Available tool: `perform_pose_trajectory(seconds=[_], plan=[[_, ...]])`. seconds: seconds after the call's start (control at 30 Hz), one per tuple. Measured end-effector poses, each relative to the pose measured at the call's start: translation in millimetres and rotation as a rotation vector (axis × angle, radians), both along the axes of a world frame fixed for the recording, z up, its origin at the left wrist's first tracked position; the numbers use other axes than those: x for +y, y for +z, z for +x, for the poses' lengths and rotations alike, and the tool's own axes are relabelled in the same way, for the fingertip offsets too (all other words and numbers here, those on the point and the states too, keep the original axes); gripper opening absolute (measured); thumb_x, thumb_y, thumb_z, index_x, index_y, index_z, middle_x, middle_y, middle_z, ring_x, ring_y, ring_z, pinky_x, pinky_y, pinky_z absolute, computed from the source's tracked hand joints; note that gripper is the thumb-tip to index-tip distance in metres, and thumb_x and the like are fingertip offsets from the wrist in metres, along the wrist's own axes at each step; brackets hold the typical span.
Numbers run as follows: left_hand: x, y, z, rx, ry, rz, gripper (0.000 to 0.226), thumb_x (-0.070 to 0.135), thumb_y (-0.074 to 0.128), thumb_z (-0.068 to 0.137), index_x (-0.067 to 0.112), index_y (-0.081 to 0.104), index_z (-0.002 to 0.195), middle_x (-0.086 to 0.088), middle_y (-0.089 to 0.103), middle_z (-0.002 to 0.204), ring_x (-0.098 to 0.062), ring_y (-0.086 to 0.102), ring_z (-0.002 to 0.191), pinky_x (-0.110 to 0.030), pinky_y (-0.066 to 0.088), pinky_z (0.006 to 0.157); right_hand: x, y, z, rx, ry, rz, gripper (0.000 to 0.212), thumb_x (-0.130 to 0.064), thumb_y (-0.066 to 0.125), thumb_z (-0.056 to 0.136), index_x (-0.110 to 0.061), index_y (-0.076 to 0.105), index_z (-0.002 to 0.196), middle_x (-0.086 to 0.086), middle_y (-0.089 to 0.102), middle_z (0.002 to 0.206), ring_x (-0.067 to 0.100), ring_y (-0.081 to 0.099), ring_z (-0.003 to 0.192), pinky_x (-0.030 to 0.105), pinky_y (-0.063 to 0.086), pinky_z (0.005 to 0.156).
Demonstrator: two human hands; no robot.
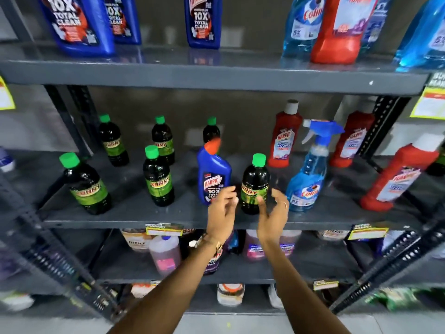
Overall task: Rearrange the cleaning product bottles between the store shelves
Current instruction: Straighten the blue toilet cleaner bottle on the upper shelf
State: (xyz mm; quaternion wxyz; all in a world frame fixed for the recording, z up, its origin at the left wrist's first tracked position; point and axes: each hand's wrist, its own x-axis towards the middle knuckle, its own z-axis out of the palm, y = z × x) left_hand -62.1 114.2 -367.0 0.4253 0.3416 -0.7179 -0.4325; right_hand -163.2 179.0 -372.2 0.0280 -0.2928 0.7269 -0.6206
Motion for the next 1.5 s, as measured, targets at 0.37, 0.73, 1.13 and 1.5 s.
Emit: perform_pose_trajectory(seconds=[0.37, 0.73, 1.13, 1.5], plan=[[-87.1, 5.9, 40.2, -0.014, -0.006, 0.177, 0.040, 0.007, 0.063, 0.085, 0.002, 0.047, 0.122, -0.024, 0.062, 0.122, -0.020, 0.060, 0.101, -0.030, 0.050, 0.088, -57.7, 13.0, 69.3, -0.077, 0.280, 0.091, 0.046, -0.012, 0.048, 0.097, 0.001, 0.037, 0.141, 0.019, 0.044, 0.141, 0.026, 0.045, 0.130, 0.035, 0.036, 0.113], [-13.8, 33.5, 112.8, 0.089, -0.102, 0.054, 0.026, 0.007, 0.069, 0.080, 0.026, 0.057, 0.093, 0.008, 0.068, 0.092, 0.000, 0.065, 0.081, -0.026, 0.053, 0.077, 9.2, 44.4, 91.0, -0.130, 0.406, -0.119, 0.034, 0.000, 0.062, 0.087, -0.001, 0.052, 0.120, 0.020, 0.064, 0.118, 0.019, 0.065, 0.098, 0.020, 0.053, 0.087], [-15.0, 318.7, 108.8, 0.293, -0.224, -0.426, 0.032, 0.020, 0.066, 0.085, 0.013, 0.056, 0.114, -0.007, 0.071, 0.110, -0.012, 0.070, 0.092, -0.020, 0.058, 0.066, 7.6, 315.6, 77.1, 0.138, 0.494, -0.606, 0.027, -0.019, 0.064, 0.088, -0.015, 0.054, 0.112, 0.006, 0.066, 0.107, 0.010, 0.065, 0.093, 0.024, 0.056, 0.082], [-108.2, 354.4, 64.2, 0.303, -0.078, -0.087, 0.041, 0.007, 0.065, 0.084, 0.007, 0.054, 0.124, -0.009, 0.063, 0.107, -0.024, 0.060, 0.096, -0.046, 0.055, 0.079, -112.8, 355.2, 44.3, 0.063, 0.434, -0.387, 0.040, -0.008, 0.065, 0.088, 0.003, 0.053, 0.124, 0.025, 0.062, 0.124, 0.035, 0.062, 0.112, 0.050, 0.050, 0.100]])
